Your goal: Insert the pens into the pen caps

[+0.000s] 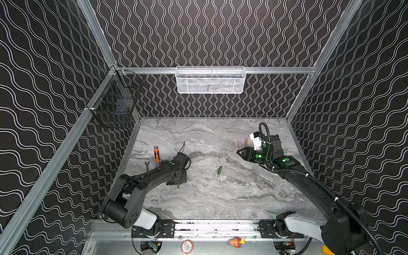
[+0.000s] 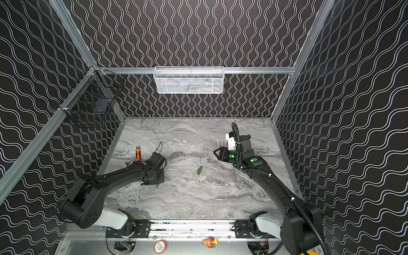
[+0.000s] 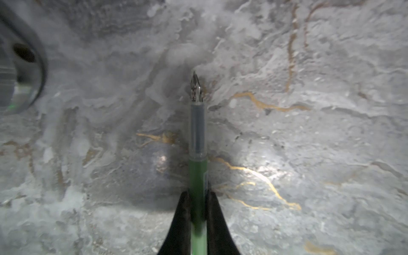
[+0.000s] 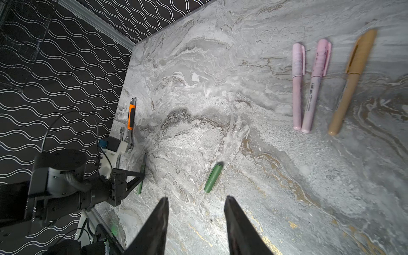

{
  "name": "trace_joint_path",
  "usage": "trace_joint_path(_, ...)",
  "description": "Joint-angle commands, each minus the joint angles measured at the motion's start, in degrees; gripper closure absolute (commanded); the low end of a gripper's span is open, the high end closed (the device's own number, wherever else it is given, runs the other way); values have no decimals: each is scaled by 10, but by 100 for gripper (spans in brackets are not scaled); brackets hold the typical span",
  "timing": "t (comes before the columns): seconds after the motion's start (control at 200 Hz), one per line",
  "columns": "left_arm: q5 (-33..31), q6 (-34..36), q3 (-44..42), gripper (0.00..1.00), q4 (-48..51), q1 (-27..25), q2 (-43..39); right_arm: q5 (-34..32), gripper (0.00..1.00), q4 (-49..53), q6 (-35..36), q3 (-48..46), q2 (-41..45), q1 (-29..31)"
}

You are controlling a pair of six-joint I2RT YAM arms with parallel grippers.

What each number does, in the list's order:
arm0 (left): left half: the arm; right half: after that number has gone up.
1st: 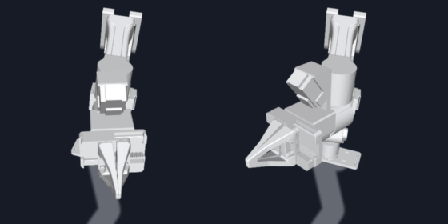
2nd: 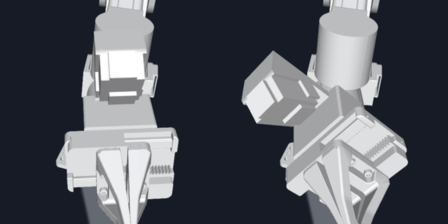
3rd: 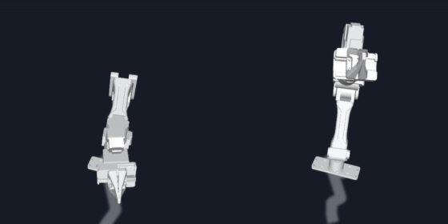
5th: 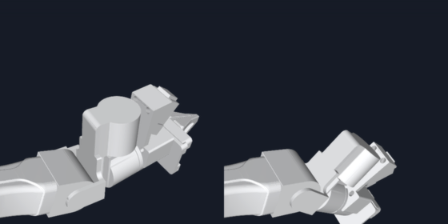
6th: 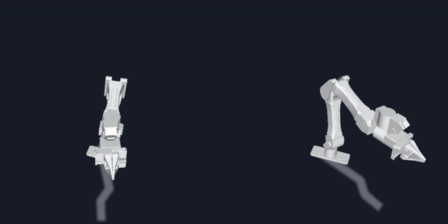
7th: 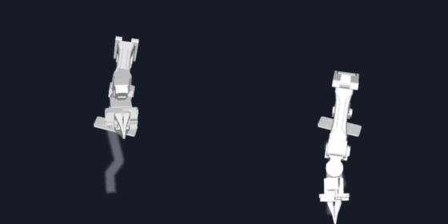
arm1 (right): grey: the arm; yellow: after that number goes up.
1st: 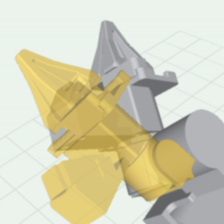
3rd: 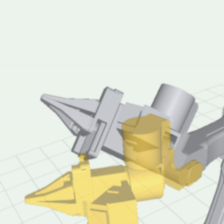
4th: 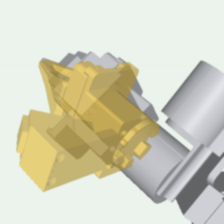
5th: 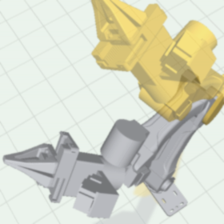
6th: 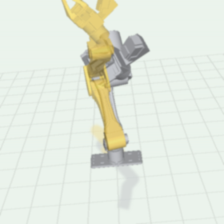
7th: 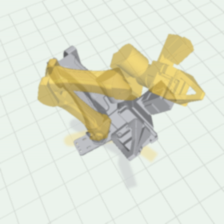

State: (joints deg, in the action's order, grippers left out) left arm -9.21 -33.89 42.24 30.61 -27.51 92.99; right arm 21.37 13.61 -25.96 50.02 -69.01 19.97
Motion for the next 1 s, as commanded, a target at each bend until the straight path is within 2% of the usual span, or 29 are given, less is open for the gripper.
trace_joint_path(0.0,2,20,19,94,-29,-14,-8,-2,56,-6,-6,8,1,1)
trace_joint_path(0.125,11,42,36,94,-70,-48,-39,27,56,-16,-17,5,-2,2)
trace_joint_path(0.23,52,74,46,95,-128,-69,-57,55,55,-32,-29,1,-10,13)
trace_joint_path(0.45,153,117,65,97,-250,-98,-72,72,47,-69,-40,13,-34,104)
trace_joint_path(0.601,222,113,52,97,-318,-102,-92,82,44,-110,-57,19,-48,147)
trace_joint_path(0.721,260,103,42,97,-352,-102,-102,74,44,-124,-64,28,-61,159)
trace_joint_path(0.996,293,86,27,97,-376,-102,-118,66,48,-132,-70,51,-97,169)
